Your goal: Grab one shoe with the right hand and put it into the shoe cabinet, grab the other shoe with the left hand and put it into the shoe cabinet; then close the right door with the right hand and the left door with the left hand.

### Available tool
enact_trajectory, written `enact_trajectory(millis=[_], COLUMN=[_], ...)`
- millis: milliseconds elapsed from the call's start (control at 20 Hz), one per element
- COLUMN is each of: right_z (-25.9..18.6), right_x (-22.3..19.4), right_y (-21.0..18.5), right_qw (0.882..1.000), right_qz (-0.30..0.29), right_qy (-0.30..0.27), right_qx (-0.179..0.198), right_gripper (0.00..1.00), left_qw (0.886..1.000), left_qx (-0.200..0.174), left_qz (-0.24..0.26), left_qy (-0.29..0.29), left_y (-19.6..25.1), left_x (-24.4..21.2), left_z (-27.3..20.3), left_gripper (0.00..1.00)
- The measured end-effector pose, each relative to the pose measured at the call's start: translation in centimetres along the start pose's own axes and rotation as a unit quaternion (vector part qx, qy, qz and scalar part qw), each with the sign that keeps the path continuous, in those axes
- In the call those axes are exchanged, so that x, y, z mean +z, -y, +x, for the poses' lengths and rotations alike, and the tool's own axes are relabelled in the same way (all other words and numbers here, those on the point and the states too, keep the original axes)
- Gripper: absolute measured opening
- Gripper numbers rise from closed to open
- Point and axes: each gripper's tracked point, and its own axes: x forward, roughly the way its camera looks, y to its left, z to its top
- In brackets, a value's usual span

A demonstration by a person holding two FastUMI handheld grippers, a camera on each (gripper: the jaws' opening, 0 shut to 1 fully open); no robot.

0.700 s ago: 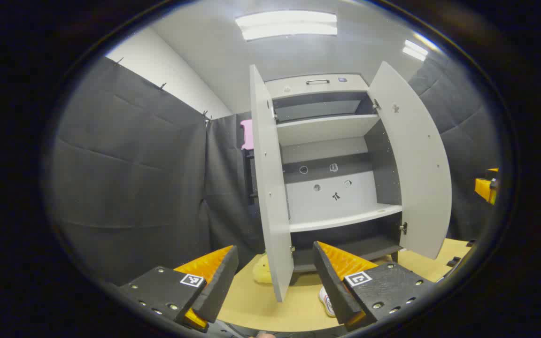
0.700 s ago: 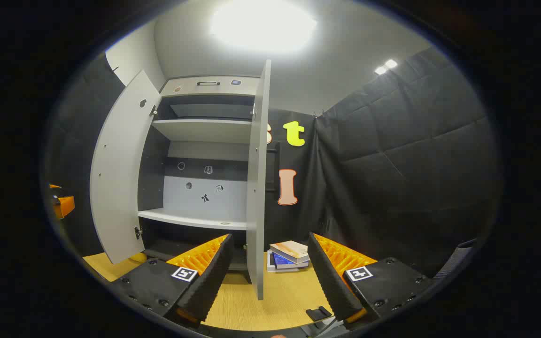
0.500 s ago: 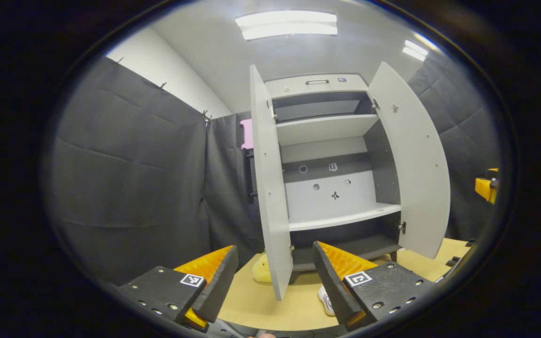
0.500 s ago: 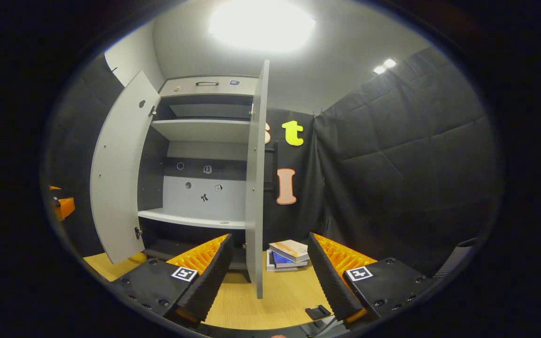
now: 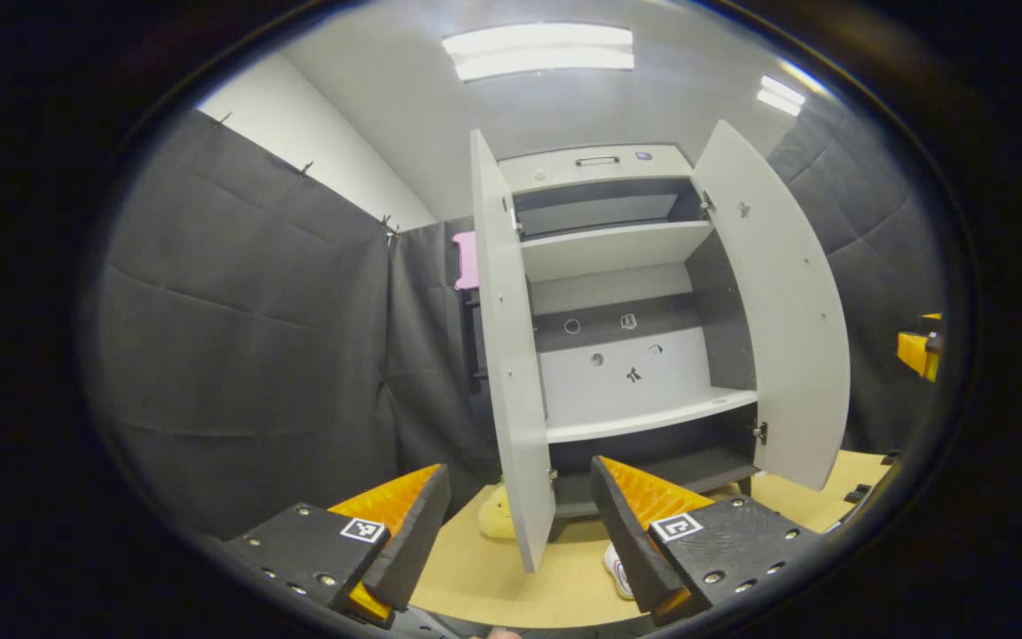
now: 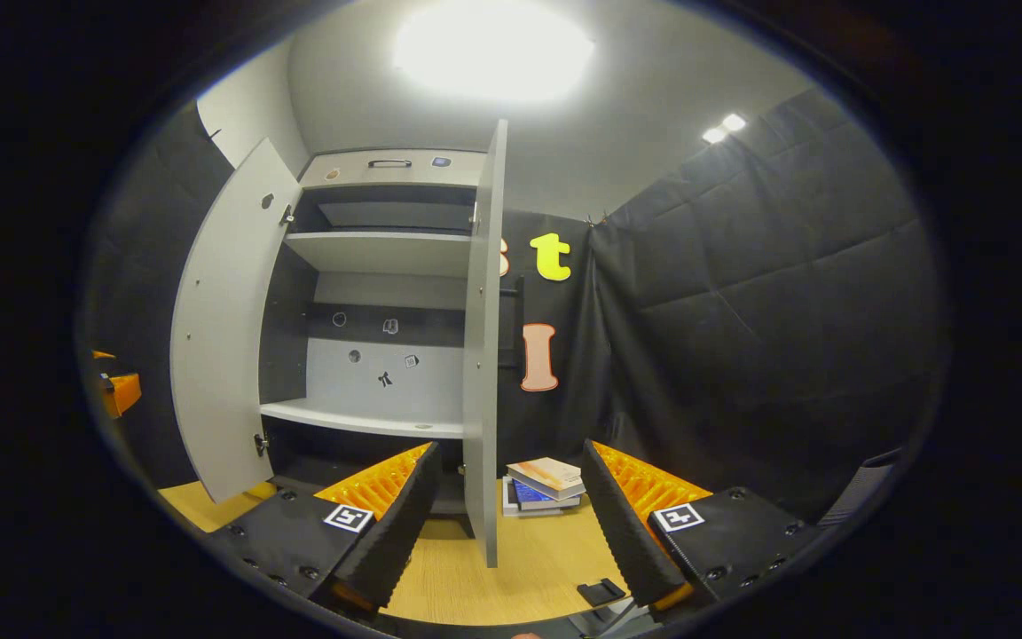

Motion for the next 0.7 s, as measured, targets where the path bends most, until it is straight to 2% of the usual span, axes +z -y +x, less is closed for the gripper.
enact_trajectory(millis=[50, 200, 250, 650, 700], right_z=[0.1, 0.6, 0.9, 5.0, 5.8], right_x=[0.1, -0.1, -0.2, -1.2, -1.7], right_y=[-0.2, -1.1, -1.5, -7.2, -8.2], right_qw=[1.0, 1.0, 1.0, 0.998, 0.997], right_qz=[0.0, -0.001, 0.0, 0.006, 0.006], right_qy=[0.001, -0.002, -0.004, -0.017, -0.024], right_qx=[0.001, 0.007, 0.01, 0.064, 0.073], right_gripper=[0.96, 0.99, 0.96, 0.98, 0.96], left_qw=[1.0, 1.0, 1.0, 1.0, 1.0], left_qx=[0.0, 0.0, 0.001, 0.021, 0.026], left_qz=[0.001, 0.005, 0.005, 0.009, 0.011], left_qy=[0.0, -0.001, -0.002, -0.01, -0.012], left_y=[-0.1, -0.3, -0.4, -1.6, -1.9], left_x=[0.0, -0.1, -0.2, -0.8, -1.0], left_z=[0.0, 0.2, 0.3, 1.3, 1.4], left_gripper=[0.99, 0.99, 0.92, 0.92, 0.99])
